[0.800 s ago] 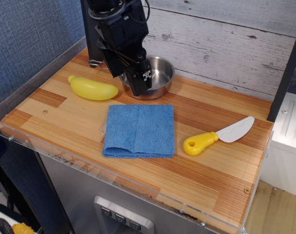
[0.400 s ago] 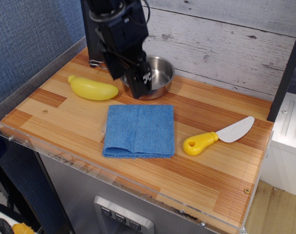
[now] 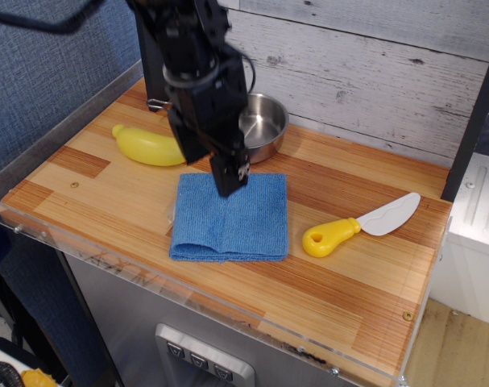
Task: Move blue towel above yellow knife
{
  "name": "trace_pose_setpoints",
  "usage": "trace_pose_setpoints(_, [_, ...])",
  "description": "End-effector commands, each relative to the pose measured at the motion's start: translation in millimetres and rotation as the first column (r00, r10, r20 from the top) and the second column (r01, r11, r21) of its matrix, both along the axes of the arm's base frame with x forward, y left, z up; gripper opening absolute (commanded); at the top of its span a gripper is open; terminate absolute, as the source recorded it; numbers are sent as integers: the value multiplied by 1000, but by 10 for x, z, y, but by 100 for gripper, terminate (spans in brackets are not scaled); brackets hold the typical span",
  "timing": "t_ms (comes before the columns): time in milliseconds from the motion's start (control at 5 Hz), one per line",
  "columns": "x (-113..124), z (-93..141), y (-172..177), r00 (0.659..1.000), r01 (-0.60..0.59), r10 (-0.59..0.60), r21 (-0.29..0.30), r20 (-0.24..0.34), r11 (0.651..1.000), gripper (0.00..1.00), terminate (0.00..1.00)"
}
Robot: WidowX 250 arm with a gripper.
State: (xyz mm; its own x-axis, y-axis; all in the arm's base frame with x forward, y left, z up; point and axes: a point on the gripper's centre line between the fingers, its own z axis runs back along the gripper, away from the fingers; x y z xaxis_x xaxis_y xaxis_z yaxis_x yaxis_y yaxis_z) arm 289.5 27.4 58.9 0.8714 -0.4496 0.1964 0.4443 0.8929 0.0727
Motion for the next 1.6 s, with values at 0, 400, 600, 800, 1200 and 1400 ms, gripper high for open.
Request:
trace_pose_setpoints(0, [5, -305, 16, 999, 16, -15, 44, -31, 999, 100, 0])
trace_pose_setpoints(400, [36, -550, 57, 997, 19, -12, 93, -74, 995, 100, 0])
trace_pose_setpoints(600, [89, -591, -25, 997, 27, -20, 95, -79, 995, 100, 0])
trace_pose_setpoints(800, [191, -537, -170, 997, 24, -17, 93, -75, 995, 100, 0])
trace_pose_setpoints(1200, [432, -522, -545, 995, 32, -25, 77, -92, 996, 100, 0])
trace_pose_setpoints(1400, [548, -571, -756, 995, 40, -32, 83, -96, 996, 100, 0])
